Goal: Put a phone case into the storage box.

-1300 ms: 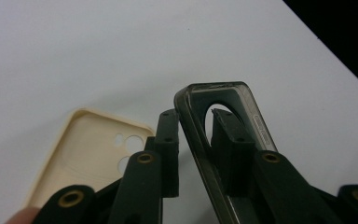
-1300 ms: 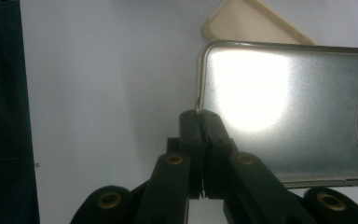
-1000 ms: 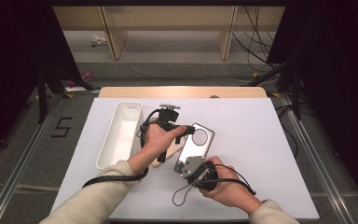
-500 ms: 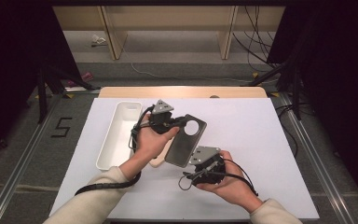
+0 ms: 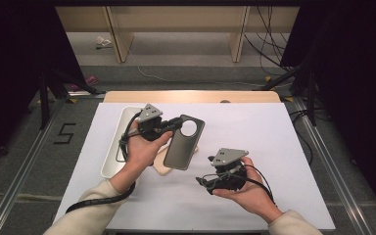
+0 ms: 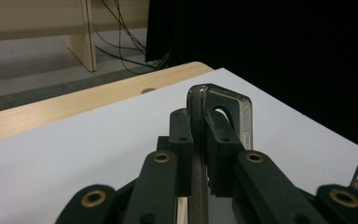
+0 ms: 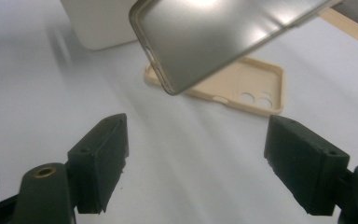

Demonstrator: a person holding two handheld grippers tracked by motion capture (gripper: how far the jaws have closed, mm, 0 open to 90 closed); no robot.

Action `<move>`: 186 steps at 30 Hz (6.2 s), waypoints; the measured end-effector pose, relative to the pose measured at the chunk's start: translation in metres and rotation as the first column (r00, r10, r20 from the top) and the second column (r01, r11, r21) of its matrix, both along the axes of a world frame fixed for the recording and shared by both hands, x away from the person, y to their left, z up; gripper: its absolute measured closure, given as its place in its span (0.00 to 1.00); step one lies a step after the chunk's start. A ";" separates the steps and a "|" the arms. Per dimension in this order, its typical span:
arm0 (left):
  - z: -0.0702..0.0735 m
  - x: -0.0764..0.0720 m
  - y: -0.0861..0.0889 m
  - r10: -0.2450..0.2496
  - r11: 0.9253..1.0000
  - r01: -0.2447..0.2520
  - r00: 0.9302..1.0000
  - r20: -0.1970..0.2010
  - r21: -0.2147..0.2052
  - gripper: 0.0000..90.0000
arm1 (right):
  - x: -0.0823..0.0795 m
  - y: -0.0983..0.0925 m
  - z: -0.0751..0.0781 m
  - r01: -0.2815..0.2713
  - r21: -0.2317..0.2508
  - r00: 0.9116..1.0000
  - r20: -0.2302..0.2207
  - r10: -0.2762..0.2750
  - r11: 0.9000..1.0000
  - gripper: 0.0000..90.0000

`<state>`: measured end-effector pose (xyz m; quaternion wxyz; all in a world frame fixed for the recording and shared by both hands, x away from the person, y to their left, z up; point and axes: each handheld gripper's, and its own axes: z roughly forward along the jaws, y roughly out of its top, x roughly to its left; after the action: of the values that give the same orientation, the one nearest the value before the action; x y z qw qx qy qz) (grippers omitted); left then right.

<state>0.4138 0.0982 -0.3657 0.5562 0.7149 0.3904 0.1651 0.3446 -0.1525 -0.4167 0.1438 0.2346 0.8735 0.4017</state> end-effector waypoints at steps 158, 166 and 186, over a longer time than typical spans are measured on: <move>0.032 0.065 0.152 0.194 0.981 -0.185 0.963 0.188 -0.063 0.91 | 0.005 -0.044 -0.001 0.172 0.136 0.985 -0.027 -0.170 0.976 0.19; 0.027 0.076 0.154 0.200 0.980 -0.195 0.964 0.174 -0.049 0.91 | 0.004 -0.044 -0.001 0.172 0.140 0.985 -0.032 -0.169 0.975 0.19; 0.013 0.098 0.149 0.192 0.981 -0.192 0.971 0.144 -0.017 0.91 | 0.005 -0.045 -0.001 0.173 0.146 0.985 -0.036 -0.169 0.974 0.19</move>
<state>0.5119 0.2467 -0.3529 0.5655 0.6591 0.4165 0.2689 0.3492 -0.1971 -0.4180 0.1497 0.3237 0.8193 0.4489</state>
